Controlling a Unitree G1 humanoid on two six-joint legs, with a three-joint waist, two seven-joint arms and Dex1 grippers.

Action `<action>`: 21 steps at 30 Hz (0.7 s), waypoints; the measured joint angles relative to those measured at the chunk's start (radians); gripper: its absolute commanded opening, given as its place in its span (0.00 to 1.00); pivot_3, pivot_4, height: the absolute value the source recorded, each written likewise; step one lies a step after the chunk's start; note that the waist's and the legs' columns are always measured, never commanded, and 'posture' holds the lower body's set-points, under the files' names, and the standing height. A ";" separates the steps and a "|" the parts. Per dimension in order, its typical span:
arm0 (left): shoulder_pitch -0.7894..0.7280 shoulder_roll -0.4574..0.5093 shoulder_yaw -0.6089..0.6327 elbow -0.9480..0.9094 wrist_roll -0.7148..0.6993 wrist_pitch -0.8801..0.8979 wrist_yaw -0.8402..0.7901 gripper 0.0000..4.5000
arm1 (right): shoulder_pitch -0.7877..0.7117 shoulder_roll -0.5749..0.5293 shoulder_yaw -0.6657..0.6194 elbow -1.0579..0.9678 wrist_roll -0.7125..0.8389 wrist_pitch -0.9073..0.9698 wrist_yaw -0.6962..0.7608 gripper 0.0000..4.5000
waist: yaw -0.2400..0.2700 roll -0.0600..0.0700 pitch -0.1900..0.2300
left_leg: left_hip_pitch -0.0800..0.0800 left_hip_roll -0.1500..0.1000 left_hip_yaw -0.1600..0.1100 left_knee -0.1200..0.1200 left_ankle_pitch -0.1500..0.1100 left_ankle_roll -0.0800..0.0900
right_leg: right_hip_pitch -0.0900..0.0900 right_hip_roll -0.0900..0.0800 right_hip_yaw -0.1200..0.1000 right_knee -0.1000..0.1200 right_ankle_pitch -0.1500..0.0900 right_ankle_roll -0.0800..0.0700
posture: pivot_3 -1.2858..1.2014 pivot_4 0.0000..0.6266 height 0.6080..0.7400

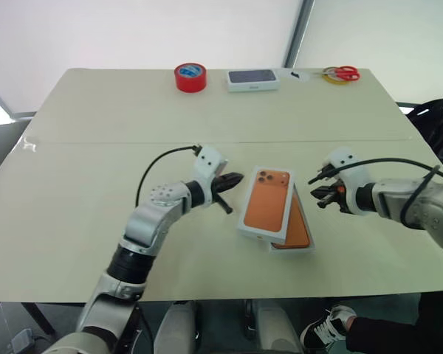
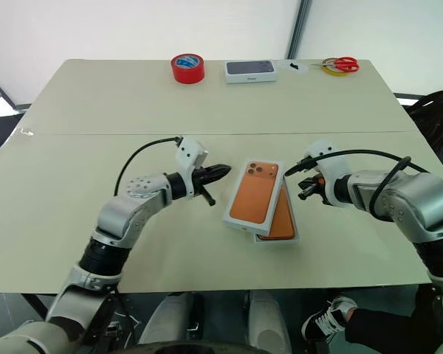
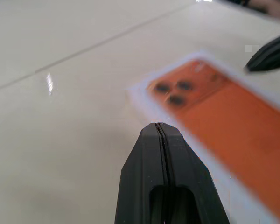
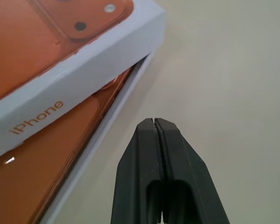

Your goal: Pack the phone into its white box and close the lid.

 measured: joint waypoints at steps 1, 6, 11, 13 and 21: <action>0.000 0.011 -0.010 0.008 0.005 0.022 -0.004 0.00 | 0.000 0.011 0.003 -0.001 -0.026 -0.006 0.013 0.01 | 0.000 0.000 0.000 | 0.000 0.000 0.000 0.000 0.000 0.000 | 0.000 0.000 0.000 0.000 0.000 0.000 | 0.52 0.24 0.94; -0.001 -0.013 -0.072 0.023 0.023 0.055 -0.018 0.00 | 0.000 0.036 0.020 -0.017 -0.103 -0.014 0.066 0.01 | 0.004 0.000 0.000 | -0.001 -0.002 0.000 0.000 0.000 0.000 | 0.000 -0.002 0.000 -0.001 0.000 -0.001 | 0.52 0.24 0.94; -0.020 -0.064 -0.117 0.037 0.023 0.075 -0.035 0.00 | 0.000 0.055 0.037 -0.043 -0.172 -0.015 0.123 0.01 | 0.002 0.000 0.000 | -0.001 -0.001 0.000 0.000 0.000 0.000 | 0.000 -0.002 0.000 0.000 0.000 -0.001 | 0.52 0.24 0.94; -0.024 -0.081 -0.118 0.037 0.022 0.081 -0.038 0.00 | 0.000 0.056 0.039 -0.057 -0.189 -0.015 0.142 0.01 | 0.000 0.000 0.000 | 0.000 -0.001 0.000 0.000 0.000 0.000 | 0.000 -0.001 0.000 0.000 -0.001 -0.001 | 0.52 0.24 0.94; -0.027 -0.102 -0.130 0.033 0.003 0.090 -0.087 0.00 | 0.010 0.044 0.033 -0.080 -0.253 -0.015 0.221 0.01 | 0.001 0.000 0.000 | 0.000 -0.001 0.000 0.000 0.000 0.000 | 0.000 -0.001 0.000 0.000 0.000 -0.001 | 0.52 0.24 0.94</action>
